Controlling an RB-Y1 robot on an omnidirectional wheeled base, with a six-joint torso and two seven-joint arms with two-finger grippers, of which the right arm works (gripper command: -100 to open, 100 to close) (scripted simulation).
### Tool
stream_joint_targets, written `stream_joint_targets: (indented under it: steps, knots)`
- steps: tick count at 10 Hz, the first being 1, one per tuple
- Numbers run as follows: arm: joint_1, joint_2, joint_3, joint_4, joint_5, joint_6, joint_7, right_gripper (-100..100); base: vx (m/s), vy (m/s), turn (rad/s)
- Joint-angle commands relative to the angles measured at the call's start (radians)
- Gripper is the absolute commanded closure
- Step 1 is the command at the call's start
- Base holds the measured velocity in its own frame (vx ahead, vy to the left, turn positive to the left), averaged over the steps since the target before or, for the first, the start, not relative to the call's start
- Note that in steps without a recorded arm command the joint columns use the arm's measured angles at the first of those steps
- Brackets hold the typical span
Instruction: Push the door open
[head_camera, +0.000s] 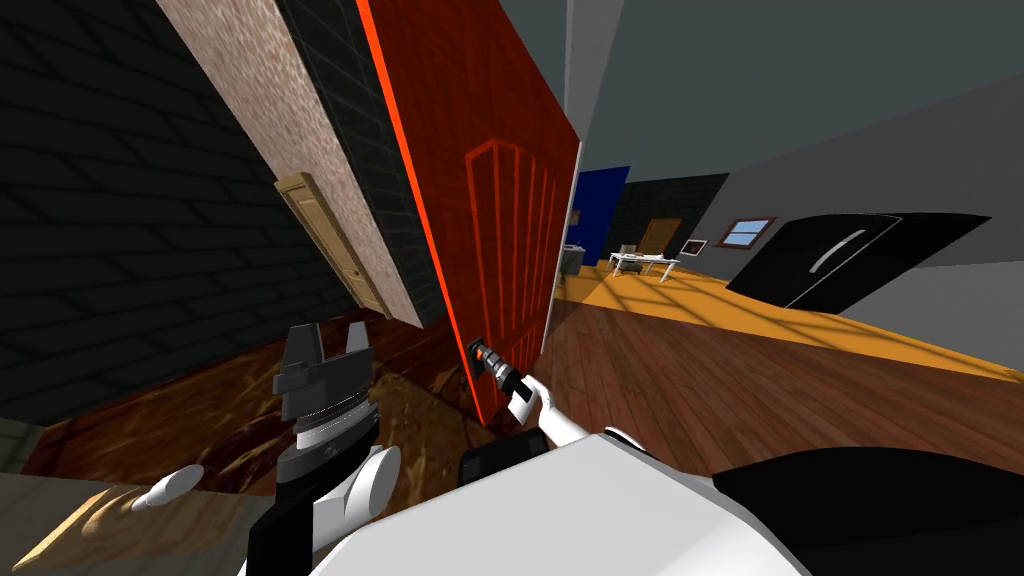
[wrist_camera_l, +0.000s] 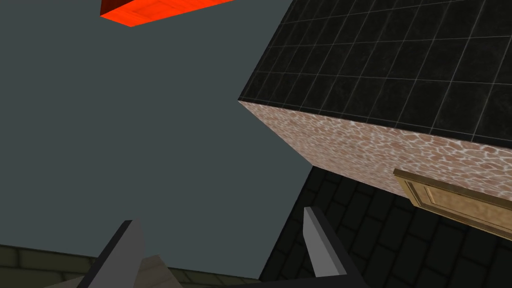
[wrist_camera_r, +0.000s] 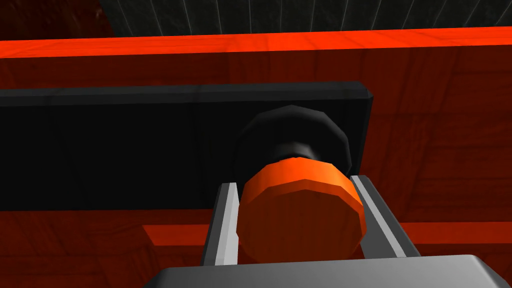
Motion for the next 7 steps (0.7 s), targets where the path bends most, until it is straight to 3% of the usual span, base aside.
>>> stream_joint_targets:
  steps: [1, 5, 6, 7]
  knots:
    - [0.007, -0.010, -0.015, -0.011, -0.012, 0.006, 0.018, 100, 0.150, 0.157, -0.111]
    - [0.037, -0.005, -0.023, -0.038, -0.040, 0.017, 0.070, 100, 0.158, 0.171, -0.210]
    - [0.027, -0.011, -0.011, -0.032, -0.038, 0.011, 0.052, -100, -0.054, 0.026, -0.094]
    - [0.027, -0.011, -0.011, -0.032, -0.038, 0.011, 0.052, -100, -0.176, -0.093, 0.031]
